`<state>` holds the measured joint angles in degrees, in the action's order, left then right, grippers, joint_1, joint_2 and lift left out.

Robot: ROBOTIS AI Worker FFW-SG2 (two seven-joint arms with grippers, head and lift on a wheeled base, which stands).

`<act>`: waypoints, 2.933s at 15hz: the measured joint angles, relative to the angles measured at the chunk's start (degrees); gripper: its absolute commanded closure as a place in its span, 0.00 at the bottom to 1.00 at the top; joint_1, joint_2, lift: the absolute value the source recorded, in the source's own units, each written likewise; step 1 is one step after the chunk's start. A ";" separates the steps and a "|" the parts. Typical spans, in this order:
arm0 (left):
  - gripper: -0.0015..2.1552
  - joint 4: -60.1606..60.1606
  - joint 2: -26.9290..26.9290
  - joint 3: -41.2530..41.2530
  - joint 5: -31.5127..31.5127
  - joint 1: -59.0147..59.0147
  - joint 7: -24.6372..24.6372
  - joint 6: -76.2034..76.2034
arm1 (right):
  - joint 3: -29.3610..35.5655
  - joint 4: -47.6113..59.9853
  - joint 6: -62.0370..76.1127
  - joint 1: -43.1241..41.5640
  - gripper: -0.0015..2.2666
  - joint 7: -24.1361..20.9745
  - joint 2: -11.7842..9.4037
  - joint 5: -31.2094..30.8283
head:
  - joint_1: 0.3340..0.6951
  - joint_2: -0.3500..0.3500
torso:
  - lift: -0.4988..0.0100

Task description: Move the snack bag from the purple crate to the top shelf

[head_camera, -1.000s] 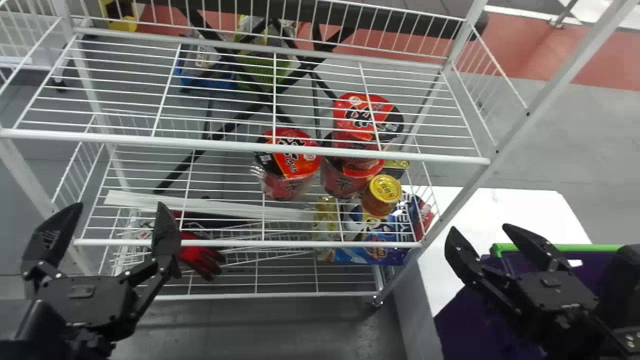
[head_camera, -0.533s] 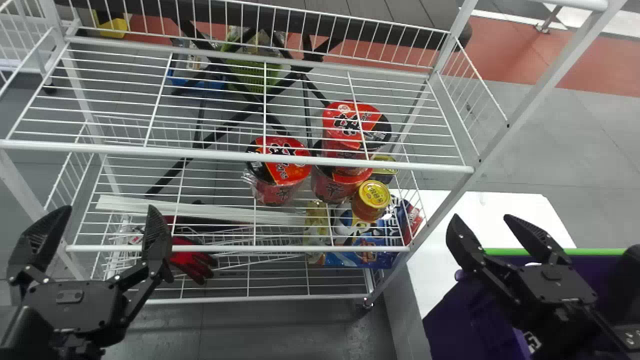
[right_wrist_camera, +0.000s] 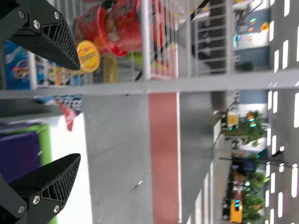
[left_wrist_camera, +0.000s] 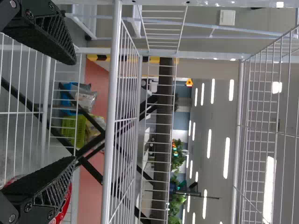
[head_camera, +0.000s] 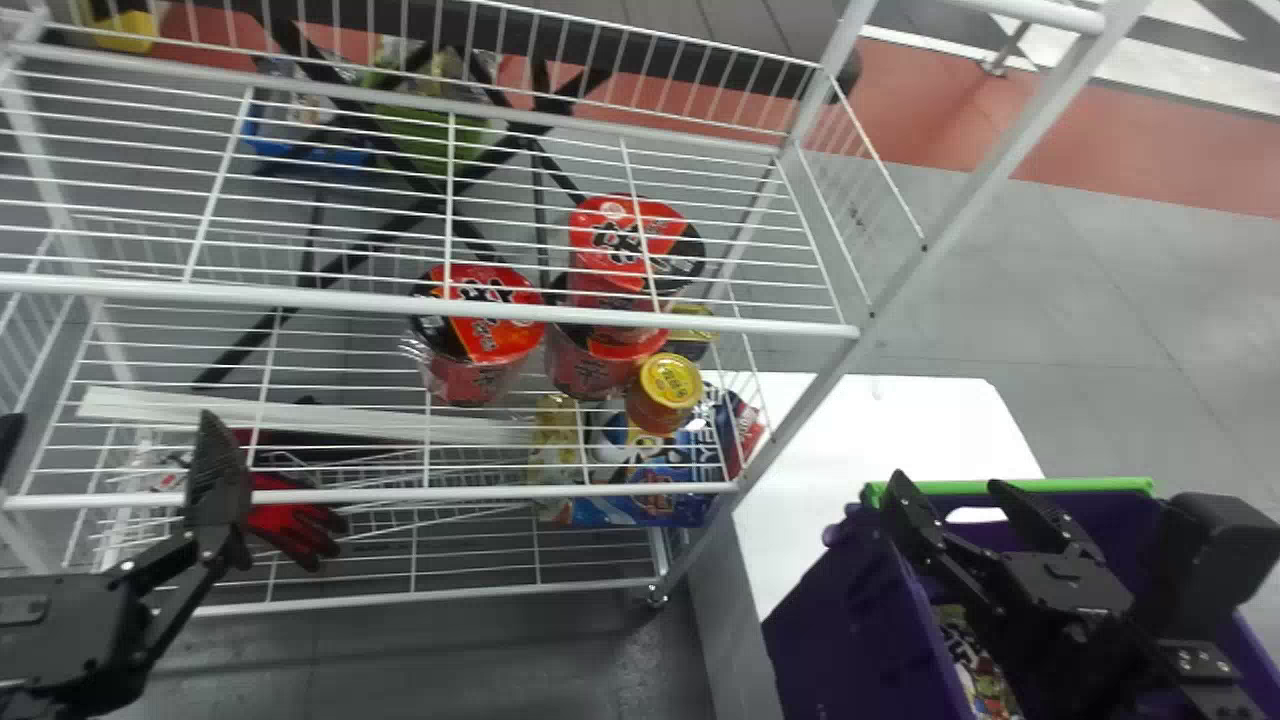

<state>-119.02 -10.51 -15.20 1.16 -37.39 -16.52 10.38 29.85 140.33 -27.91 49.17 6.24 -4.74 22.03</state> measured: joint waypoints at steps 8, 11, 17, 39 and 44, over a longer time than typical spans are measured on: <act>0.04 1.64 -0.06 0.68 0.50 -0.22 0.03 2.78 | 15.99 -13.12 -22.82 -8.75 0.07 4.03 -0.97 -1.22 | 1.00 0.00 | 0.11; 0.04 1.81 -0.10 0.70 0.54 -0.15 0.23 2.84 | 17.94 -19.53 -31.98 -12.96 0.07 9.07 -5.50 -4.68 | 1.00 0.00 | 0.11; 0.04 2.08 -0.45 0.70 0.26 -0.63 -0.01 3.01 | 12.54 -33.23 -39.72 -23.04 0.07 30.09 -14.66 -18.70 | 1.00 0.00 | 0.11; 0.04 2.83 -0.65 1.00 0.27 -1.20 0.01 4.55 | -9.35 -69.33 -28.95 -37.40 0.08 40.63 -21.95 -31.42 | 1.00 0.00 | 0.11; 0.04 3.30 -0.65 1.28 0.54 -1.20 0.01 5.41 | -11.27 -70.23 -31.50 -37.65 0.08 40.34 -21.81 -35.17 | 1.00 0.00 | 0.11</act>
<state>-115.72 -11.16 -13.93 1.71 -38.58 -16.52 15.79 18.58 70.10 -59.40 11.51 46.58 -26.55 -13.14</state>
